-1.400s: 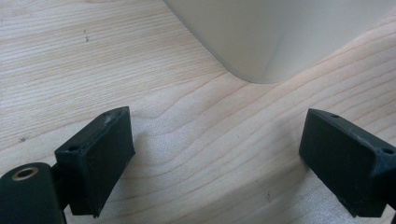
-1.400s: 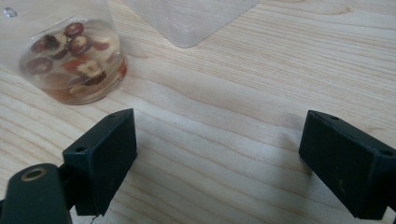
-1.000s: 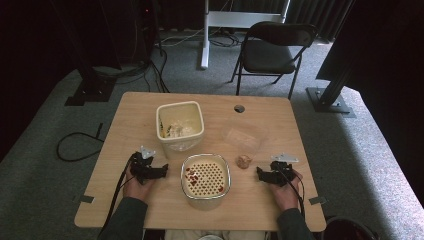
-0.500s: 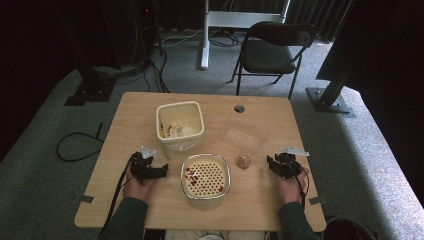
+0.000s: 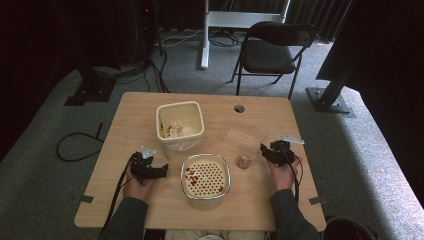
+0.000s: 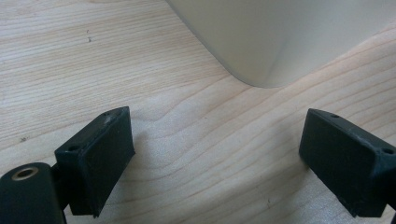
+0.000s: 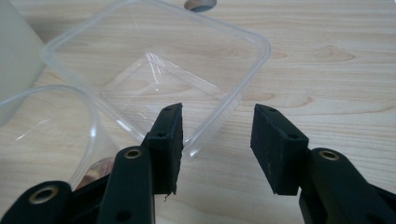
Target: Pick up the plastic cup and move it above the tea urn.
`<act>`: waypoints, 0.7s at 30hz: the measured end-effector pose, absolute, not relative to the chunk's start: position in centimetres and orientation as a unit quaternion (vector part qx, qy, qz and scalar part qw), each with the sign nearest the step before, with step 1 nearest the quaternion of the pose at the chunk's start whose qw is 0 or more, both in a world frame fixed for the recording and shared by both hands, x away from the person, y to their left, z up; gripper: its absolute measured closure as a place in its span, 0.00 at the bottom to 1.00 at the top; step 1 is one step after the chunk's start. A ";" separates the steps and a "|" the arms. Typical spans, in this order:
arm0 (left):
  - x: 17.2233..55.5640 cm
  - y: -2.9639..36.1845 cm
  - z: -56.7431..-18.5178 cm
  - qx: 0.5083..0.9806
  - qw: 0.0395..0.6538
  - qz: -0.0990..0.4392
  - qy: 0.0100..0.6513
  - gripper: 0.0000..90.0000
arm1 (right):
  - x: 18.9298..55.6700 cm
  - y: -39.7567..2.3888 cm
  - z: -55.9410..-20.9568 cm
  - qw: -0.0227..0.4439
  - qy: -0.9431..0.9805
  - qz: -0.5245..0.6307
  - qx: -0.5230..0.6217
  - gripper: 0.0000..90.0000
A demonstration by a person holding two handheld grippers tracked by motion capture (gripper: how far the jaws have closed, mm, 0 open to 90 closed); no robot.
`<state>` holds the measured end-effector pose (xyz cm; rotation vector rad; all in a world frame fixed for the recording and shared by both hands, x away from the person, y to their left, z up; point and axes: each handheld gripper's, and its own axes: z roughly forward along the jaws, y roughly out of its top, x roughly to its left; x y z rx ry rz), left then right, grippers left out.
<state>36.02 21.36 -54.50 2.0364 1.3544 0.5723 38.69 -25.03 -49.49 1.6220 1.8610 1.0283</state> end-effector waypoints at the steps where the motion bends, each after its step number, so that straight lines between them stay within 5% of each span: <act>1: 36.0 21.4 -54.5 0.771 0.310 0.217 0.513 0.12 | 39.0 -25.0 -49.7 0.227 0.677 0.374 0.592 0.60; 12: 36.0 21.3 -54.5 0.771 0.310 0.217 0.513 0.12 | 42.4 -24.7 -50.2 0.204 0.682 0.351 0.608 0.89; 21: 36.0 21.3 -54.5 0.770 0.309 0.217 0.513 0.12 | 43.4 -24.9 -50.4 0.188 0.661 0.369 0.625 0.95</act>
